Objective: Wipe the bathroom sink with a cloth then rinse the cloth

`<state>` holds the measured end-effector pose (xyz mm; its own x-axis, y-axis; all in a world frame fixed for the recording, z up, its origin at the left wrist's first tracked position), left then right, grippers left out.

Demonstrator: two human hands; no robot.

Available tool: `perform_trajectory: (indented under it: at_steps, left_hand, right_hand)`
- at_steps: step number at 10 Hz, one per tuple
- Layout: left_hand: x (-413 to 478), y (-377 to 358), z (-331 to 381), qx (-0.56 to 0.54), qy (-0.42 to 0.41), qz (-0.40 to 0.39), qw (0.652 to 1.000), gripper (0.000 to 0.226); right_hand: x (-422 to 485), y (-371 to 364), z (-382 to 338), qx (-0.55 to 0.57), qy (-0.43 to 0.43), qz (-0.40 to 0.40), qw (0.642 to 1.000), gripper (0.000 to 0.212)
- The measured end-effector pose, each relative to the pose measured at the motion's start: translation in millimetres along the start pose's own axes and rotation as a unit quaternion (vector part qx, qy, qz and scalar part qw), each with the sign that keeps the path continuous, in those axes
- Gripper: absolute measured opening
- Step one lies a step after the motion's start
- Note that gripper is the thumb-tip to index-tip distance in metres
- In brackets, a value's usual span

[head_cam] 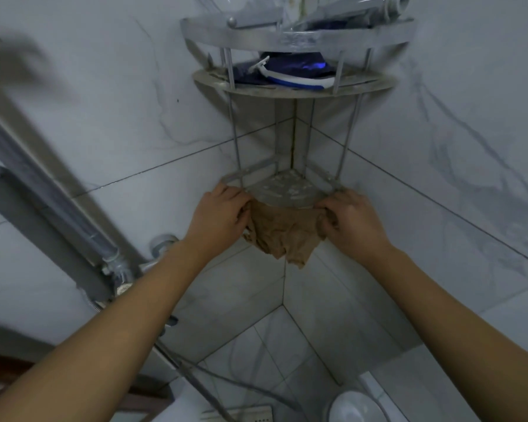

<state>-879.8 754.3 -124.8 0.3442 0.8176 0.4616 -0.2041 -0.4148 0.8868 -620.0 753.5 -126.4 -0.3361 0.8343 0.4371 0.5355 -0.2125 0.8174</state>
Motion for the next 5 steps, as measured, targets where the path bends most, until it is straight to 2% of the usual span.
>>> perform_trajectory:
  at_steps: [2, 3, 4, 5]
  left_hand:
    - [-26, -4, 5, -0.105, 0.041, -0.033, 0.993, 0.05]
    - [-34, -7, 10, -0.132, 0.072, -0.076, 0.986, 0.067]
    - [-36, -8, 16, -0.154, 0.121, -0.087, 0.977, 0.074]
    - [-44, 1, 17, -0.199, 0.194, -0.048, 0.959, 0.057]
  right_hand:
    - [-20, 0, -2, 0.068, 0.021, 0.058, 0.996, 0.029]
    - [-20, -6, -3, 0.067, -0.002, 0.002, 0.998, 0.037]
    - [-17, -5, -3, 0.117, -0.034, -0.05, 0.991, 0.04]
    - [-25, 10, -1, 0.193, -0.084, 0.037, 0.977, 0.03]
Point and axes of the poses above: each hand's wrist, its own x-axis towards the middle knuckle, its own y-axis out of the back of the hand, z = x × y, the point moved 4 cm from there along x, towards the middle knuckle, and after that the axes turned 6 degrees about x, right-handed, at the moved point
